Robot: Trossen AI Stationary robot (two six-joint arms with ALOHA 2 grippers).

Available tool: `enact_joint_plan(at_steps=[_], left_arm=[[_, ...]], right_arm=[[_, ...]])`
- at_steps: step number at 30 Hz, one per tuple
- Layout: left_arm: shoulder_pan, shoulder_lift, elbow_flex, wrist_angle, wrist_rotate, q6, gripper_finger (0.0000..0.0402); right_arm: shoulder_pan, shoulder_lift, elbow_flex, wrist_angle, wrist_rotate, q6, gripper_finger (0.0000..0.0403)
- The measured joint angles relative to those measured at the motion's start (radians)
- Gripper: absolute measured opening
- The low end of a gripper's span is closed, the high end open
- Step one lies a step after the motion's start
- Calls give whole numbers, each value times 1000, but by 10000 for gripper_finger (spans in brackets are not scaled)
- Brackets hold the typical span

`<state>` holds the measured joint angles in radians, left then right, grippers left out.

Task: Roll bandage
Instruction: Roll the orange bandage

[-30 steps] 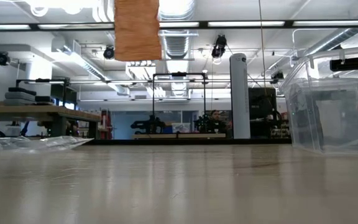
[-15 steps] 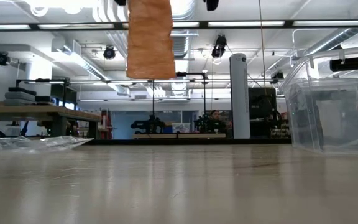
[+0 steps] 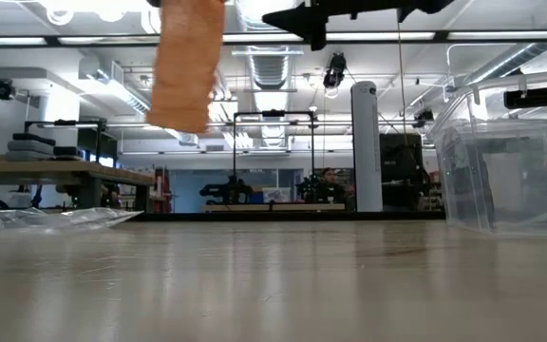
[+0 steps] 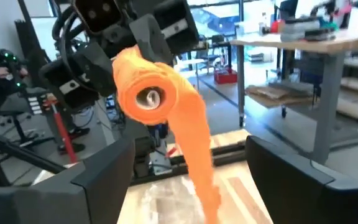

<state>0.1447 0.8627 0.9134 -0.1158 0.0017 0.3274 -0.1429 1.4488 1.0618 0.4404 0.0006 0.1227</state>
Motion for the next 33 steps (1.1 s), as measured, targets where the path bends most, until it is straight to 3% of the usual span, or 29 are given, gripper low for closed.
enact_joint_plan(at_steps=[3,6,11,23,33], left_arm=[[-11,-38,-33,5,5,-23,116],[-14,-54,-65,1,5,6,116],[-14,-68,-72,2,-24,51,116],[-23,-70,-74,-27,-56,92,116],[-40,2,-79,30,-38,257,113]], right_arm=[[-1,64,44,23,-2,14,304],[-7,150,110,14,-22,130,304],[-27,223,201,-1,-185,205,304],[-28,142,218,-87,-226,90,308],[-42,126,225,-108,-152,59,345]])
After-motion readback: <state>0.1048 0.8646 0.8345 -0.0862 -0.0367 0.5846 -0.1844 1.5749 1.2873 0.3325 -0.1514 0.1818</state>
